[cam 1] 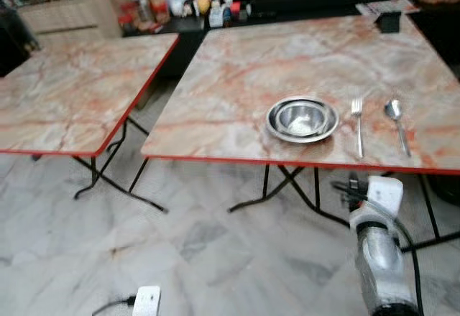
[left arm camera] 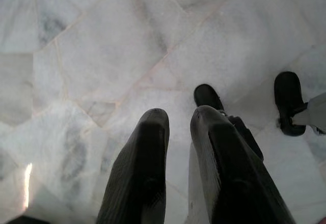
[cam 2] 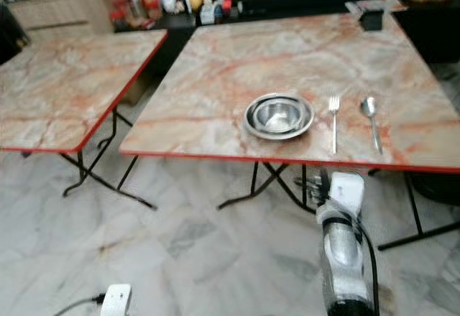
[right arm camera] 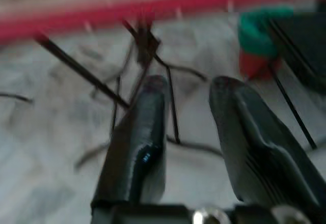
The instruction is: Setting the table
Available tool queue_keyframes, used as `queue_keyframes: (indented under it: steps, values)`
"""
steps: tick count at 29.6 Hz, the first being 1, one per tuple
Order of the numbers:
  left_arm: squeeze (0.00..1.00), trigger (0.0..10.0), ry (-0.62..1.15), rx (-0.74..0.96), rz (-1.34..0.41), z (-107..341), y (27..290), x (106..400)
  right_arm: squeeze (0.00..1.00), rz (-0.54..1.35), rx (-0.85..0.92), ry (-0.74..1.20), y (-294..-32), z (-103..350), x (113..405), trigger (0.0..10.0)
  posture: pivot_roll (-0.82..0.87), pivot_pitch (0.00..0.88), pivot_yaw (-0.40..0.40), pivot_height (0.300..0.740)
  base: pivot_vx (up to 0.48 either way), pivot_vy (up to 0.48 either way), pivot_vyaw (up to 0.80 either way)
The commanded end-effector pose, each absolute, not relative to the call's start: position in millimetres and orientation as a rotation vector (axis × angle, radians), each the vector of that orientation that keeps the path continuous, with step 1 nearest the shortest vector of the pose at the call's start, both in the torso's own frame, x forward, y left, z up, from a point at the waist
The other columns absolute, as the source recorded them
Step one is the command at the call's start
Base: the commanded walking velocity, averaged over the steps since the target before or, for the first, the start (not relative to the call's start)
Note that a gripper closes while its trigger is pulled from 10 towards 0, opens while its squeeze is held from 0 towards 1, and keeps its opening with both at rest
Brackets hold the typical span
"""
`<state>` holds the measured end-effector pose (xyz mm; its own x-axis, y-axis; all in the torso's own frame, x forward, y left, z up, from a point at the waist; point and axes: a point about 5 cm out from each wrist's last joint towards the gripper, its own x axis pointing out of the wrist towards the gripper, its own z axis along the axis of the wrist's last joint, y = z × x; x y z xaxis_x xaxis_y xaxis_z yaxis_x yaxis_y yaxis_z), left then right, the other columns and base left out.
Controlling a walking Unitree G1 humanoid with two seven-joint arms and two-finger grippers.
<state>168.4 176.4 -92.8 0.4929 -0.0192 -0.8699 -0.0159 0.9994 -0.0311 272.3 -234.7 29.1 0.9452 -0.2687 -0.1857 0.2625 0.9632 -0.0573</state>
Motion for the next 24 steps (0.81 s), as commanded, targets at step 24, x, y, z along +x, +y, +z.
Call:
queue_keyframes:
  steps: [24]
  values:
    - [0.00,10.0,1.050,0.002,-0.061,-89,167,179,0.00,-0.192,0.056,0.859,-206,-85,166,10.0,-0.41,0.000,0.174,0.740,0.000,0.000,0.00]
